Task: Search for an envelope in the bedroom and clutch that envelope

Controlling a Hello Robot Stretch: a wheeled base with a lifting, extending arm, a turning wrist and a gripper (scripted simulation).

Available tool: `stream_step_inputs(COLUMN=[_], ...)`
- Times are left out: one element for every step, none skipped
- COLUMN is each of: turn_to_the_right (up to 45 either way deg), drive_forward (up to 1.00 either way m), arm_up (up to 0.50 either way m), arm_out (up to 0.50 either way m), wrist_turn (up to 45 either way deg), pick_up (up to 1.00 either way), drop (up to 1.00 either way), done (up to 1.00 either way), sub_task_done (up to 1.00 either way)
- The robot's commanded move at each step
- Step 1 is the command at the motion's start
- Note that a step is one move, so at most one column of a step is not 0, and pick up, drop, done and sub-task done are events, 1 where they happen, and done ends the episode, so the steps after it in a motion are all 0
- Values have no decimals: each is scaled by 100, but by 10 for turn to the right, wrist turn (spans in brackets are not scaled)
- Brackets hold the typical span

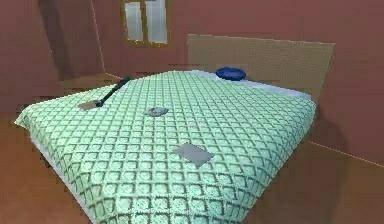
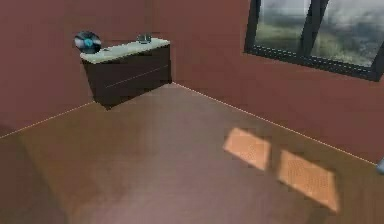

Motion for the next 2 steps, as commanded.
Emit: stream_step_inputs(turn_to_the_right=[450, 0], drive_forward=[0, 15], arm_up=[0, 0], arm_out=[0, 0], wrist_turn=[0, 0], pick_up=[0, 0], drop=[0, 0], done=[0, 0], sub_task_done=[0, 0])
